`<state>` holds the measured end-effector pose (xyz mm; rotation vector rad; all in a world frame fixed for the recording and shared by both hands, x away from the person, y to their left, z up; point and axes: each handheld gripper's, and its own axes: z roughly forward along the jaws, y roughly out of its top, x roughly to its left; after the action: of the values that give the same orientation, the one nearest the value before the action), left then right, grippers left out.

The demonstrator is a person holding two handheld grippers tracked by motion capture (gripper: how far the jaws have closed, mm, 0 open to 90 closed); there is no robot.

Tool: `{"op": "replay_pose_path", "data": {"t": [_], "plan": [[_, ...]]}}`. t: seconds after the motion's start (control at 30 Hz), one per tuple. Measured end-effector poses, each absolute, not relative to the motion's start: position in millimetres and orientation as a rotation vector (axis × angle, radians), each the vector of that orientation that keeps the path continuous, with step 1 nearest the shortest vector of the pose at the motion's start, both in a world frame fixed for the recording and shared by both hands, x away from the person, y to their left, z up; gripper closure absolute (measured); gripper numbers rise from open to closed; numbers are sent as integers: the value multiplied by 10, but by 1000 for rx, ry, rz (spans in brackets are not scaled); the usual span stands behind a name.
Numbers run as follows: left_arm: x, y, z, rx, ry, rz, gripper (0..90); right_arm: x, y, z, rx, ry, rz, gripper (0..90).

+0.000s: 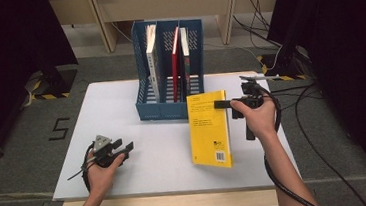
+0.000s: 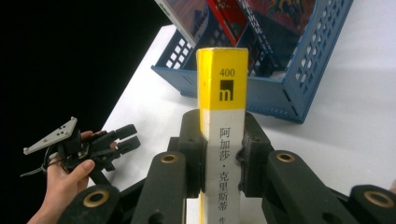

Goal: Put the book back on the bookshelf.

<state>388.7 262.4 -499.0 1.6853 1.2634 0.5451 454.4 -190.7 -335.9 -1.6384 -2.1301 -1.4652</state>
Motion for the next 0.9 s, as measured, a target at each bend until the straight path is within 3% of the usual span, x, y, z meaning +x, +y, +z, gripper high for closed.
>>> {"op": "replay_pose_path", "data": {"t": [0.9], "plan": [[3886, 2621, -4993, 1685, 1258, 547, 450, 4493, -1998, -3079, -1688, -2110, -1653, 758]]}}
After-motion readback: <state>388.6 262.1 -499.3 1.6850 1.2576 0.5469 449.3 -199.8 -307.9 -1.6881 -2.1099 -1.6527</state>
